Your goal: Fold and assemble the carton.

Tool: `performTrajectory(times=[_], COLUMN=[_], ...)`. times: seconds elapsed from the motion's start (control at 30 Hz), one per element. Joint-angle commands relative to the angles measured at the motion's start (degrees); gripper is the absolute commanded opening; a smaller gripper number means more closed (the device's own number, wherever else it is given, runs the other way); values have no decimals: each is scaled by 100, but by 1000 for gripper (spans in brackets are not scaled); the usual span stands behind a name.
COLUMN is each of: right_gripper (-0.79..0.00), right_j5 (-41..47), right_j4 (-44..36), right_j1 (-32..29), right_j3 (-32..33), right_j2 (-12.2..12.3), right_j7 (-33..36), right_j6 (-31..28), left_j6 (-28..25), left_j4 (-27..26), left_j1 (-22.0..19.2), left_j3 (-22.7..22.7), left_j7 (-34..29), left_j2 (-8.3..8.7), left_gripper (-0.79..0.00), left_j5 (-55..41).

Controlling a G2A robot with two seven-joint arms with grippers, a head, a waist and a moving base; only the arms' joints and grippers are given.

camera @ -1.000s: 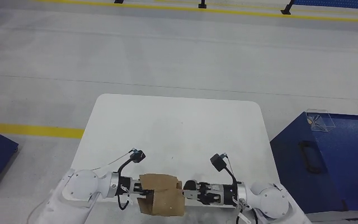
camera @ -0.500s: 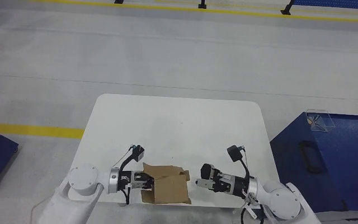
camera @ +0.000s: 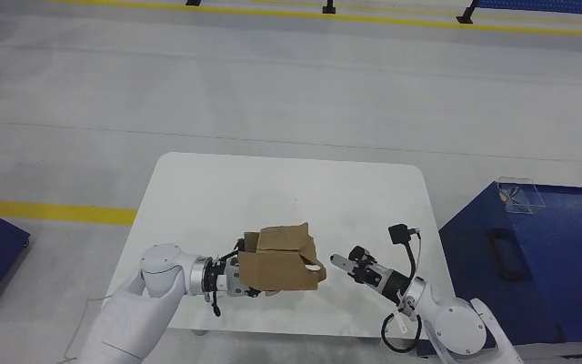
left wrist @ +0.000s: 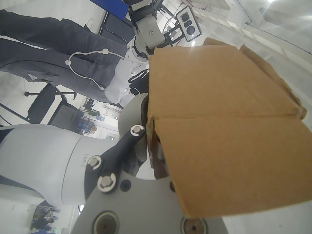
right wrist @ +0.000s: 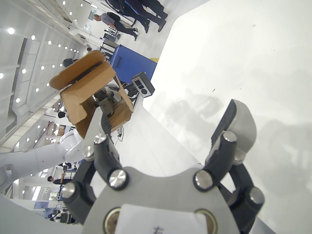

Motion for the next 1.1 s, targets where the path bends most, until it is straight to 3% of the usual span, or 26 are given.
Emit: performTrajectory(times=[0.0, 0.23, 0.67, 1.07], right_gripper=[0, 0, 0, 0], right_j5=[-13, -488, -1049, -697], right_j4=[1, -10, 417, -116], right_j1=[-6, -30, 373, -99], right_j3=[-9, -327, -1377, -518], right_j2=[0, -29, -153, -69], right_j7=[-1, -194, -94, -371], right_j6=[2, -31, 115, -95], left_j6=[78, 596, 405, 270], left_j4=[-45, -11, 24, 140], left_j1=[83, 68, 92, 121], left_j3=[44, 137, 196, 241], left_j7=[91, 506, 659, 841], left_j2=[-5, -34, -30, -20], left_gripper=[-785, -785, -785, -785], left_j5=[-63, -459, -642, -665])
